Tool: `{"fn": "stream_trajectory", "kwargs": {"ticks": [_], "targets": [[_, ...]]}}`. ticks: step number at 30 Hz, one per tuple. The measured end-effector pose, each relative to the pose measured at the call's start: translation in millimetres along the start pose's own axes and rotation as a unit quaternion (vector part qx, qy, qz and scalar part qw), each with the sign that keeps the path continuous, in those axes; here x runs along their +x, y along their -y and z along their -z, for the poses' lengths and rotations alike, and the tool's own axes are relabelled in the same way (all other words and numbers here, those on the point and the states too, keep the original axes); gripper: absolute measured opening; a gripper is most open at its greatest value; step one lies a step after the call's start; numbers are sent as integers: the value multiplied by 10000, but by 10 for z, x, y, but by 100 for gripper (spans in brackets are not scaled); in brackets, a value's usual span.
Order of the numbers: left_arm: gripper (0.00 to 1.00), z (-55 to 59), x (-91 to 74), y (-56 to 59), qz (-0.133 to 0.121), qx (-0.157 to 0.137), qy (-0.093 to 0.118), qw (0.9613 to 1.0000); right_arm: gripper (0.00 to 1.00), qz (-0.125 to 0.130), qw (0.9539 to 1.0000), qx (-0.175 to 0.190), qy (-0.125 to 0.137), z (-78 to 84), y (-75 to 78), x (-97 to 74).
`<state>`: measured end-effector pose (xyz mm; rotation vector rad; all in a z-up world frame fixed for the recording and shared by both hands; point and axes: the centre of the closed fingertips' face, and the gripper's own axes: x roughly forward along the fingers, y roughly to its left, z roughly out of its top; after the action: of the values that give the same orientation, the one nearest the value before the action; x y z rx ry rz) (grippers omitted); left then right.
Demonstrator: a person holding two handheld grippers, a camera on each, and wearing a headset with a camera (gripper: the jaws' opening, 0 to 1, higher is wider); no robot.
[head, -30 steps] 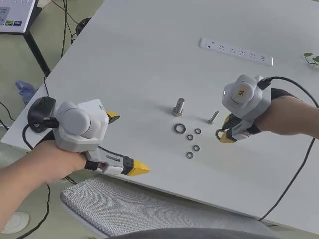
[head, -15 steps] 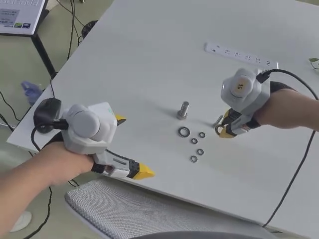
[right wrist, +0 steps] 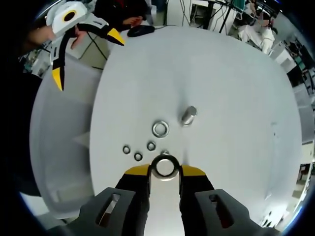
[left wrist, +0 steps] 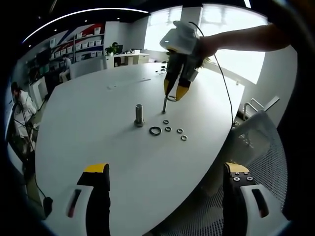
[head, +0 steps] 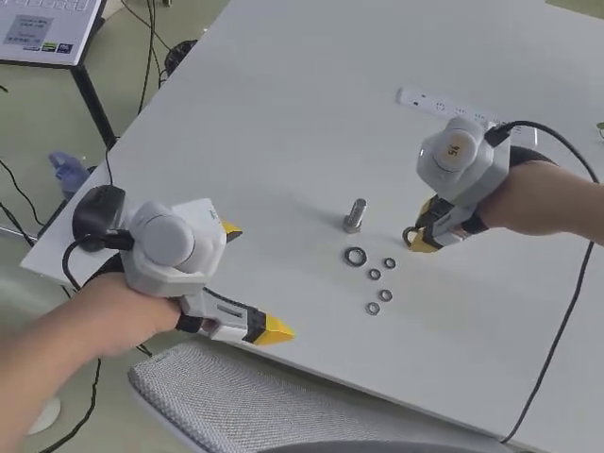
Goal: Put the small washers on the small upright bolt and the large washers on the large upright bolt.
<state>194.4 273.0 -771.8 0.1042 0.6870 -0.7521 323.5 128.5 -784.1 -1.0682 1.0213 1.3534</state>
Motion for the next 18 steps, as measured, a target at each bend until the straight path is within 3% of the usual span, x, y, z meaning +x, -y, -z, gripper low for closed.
{"fn": "stream_trajectory", "kwargs": {"ticks": [18], "targets": [[95, -35, -11, -83, -28, -43, 62, 10000, 21, 40, 10000, -85, 4, -342, 235, 76]]}}
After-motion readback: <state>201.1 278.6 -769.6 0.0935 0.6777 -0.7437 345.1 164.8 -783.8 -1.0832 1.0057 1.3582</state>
